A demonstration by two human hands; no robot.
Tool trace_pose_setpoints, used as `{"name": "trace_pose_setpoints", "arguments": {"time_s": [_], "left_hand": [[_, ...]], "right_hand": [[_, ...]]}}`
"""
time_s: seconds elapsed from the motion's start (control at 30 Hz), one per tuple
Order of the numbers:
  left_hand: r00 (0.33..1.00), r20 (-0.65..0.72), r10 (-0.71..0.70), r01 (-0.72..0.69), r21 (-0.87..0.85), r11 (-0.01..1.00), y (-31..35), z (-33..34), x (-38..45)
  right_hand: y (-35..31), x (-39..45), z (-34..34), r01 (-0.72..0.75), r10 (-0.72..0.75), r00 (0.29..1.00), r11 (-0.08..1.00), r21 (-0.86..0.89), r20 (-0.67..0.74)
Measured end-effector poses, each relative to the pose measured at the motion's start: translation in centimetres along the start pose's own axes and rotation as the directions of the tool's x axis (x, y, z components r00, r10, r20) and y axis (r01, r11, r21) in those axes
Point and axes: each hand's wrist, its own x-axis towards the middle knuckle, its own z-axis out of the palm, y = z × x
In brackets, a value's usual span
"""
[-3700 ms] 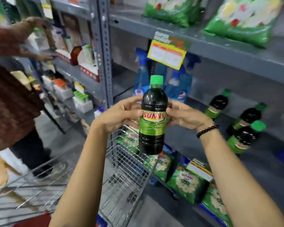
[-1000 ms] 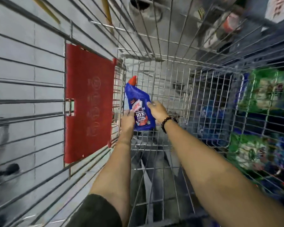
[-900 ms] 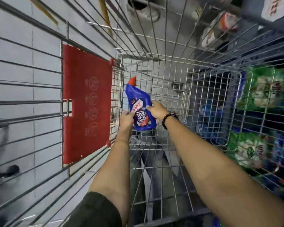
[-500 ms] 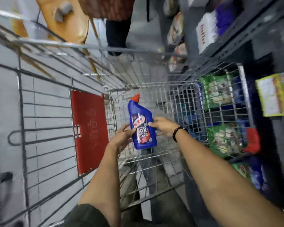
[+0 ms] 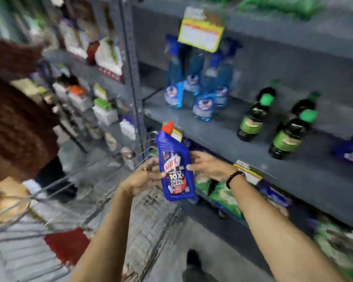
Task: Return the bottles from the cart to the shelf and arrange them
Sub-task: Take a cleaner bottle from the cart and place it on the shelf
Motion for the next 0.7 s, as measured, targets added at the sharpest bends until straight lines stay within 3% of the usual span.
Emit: {"name": "trace_pose_setpoints", "arguments": {"time_s": [0.13, 0.33, 0.47, 0.57, 0.7], "left_hand": [[0.957, 0.266, 0.116, -0.156, 0.136, 0.978, 6.1, 7.5, 2.0], [0.779, 0.578, 0.242, -0.399, 0.16, 0.903, 12.4, 19.9, 2.7], [0.655, 0.713, 0.25, -0.463, 0.118, 0.878, 14.0, 26.9, 2.4], [0.6, 0.764, 0.238, -0.474, 0.1, 0.875, 13.9, 31.1, 2.6], [0.554, 0.813, 0.178, -0.46, 0.121, 0.879, 12.2, 35.7, 4.4]], "right_hand": [[-3.2, -8.3, -4.2, 0.196, -0.195, 0.962, 0.98, -0.015, -0.191], [-6.9, -21.6, -8.8, 0.417, -0.42, 0.81, 0.903, -0.101, -0.409], [-7.6, -28.9, -10.7, 0.466, -0.502, 0.713, 0.861, -0.205, -0.49], [-7.1, -32.7, -12.3, 0.489, -0.533, 0.664, 0.84, -0.234, -0.525], [-4.9, -36.1, -15.0, 0.467, -0.518, 0.662, 0.85, -0.243, -0.542]]}}
